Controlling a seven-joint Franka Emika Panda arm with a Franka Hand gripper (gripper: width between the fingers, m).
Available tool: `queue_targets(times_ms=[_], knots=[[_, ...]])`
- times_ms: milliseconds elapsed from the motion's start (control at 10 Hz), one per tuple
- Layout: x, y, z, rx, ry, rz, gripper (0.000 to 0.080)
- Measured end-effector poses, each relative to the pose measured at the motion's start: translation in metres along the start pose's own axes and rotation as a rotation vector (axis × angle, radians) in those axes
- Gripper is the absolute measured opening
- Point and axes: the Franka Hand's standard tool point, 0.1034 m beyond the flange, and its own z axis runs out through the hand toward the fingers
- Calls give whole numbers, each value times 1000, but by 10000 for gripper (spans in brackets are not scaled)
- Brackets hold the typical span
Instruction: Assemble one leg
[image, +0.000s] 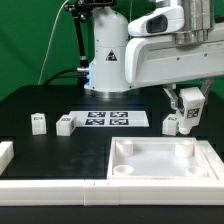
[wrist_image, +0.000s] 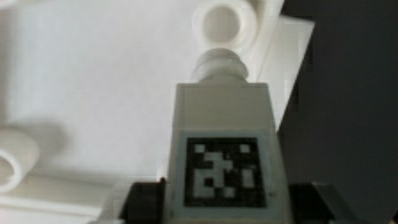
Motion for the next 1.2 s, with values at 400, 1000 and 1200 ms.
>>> queue_targets(times_ms=[400,1000,1200], knots=[[23,9,0,-9,90,-53,291],[32,21,13,-54,296,-61,291],[39,18,20,-51,298,-64,291]])
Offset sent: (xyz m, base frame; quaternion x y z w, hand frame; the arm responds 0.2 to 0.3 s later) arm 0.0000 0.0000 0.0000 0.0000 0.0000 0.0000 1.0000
